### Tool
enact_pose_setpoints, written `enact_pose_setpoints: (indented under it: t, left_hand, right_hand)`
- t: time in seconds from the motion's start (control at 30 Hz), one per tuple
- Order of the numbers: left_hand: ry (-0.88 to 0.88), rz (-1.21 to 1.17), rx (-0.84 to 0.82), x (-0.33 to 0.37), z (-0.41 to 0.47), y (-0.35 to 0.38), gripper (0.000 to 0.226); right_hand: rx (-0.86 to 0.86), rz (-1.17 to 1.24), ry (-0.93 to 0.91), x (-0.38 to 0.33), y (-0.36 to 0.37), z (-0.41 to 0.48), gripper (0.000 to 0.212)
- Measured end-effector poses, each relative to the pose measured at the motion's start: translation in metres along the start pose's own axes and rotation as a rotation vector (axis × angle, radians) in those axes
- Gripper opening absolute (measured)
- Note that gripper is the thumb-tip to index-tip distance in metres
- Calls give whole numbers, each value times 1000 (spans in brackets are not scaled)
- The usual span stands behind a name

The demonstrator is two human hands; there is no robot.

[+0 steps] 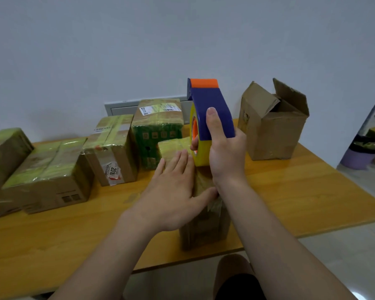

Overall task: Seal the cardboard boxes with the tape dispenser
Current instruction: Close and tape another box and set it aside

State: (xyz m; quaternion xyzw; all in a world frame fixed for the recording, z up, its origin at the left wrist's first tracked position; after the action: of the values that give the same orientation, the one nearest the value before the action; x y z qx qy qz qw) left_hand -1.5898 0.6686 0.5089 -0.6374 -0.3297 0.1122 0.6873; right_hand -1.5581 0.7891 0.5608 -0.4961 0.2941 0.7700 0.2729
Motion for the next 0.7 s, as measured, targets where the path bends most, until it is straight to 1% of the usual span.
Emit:
enact_pose_setpoints:
  t: [0.07, 0.2, 0.27, 0.3, 0.33, 0.4, 0.47, 0.5, 0.53, 0.57, 0.6, 0.63, 0.67, 0.7]
  left_hand:
    - [3, -9, 12, 0, -2, -1, 103]
    - [20, -26, 1, -4, -3, -3, 122]
    - [39, -25, 24, -4, 0, -5, 132]
    - [51, -31, 56, -3, 1, -7, 136]
    - [63, -39, 102, -2, 1, -11, 136]
    - [75, -58, 214, -4, 2, -23, 129]
    - [44, -90, 281, -15, 2, -33, 126]
    - [37, -118, 286, -20, 3, -36, 127]
    - [50, -158, 269, -24, 3, -38, 126]
    - [75, -223, 230, -26, 2, -38, 124]
    - [92, -336, 182, -28, 1, -37, 121]
    - [106, -505, 155, -30, -1, -39, 115]
    - [123, -705, 174, -32, -2, -47, 103]
    - [127, -903, 247, -36, -3, -60, 87]
  right_hand:
    - [-15, -9, 7, 0, 2, -2, 45]
    - [-63, -16, 17, 0, 6, -6, 47]
    - [-79, -9, 34, 2, 6, -5, 49]
    - [-81, 9, 42, 3, 4, -4, 47]
    - [-79, 38, 48, 3, 0, -2, 40]
    - [-67, 75, 59, 0, -11, 3, 24]
    - [-78, 91, 93, -4, -22, 12, 22]
    - [-110, 113, 109, -7, -26, 17, 24]
    - [-167, 130, 127, -11, -28, 22, 32]
    - [-236, 129, 151, -15, -27, 26, 42]
    - [-305, 107, 176, -19, -28, 28, 50]
    - [-378, 79, 198, -23, -27, 30, 52]
    - [-450, 50, 215, -28, -27, 30, 49]
    - [-514, 22, 231, -31, -27, 29, 46]
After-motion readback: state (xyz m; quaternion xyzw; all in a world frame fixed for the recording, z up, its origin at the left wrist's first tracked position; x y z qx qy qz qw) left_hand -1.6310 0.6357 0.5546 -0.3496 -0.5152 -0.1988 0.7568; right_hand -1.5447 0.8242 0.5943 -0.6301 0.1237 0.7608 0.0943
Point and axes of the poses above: each hand's wrist, its own z-axis towards the middle knuckle, its own y-axis out of the palm, x = y × z, the point moved 10 cm from there along z, towards the middle knuckle, and after that the axes turned 9 degrees about -z, right-handed, at the moved point
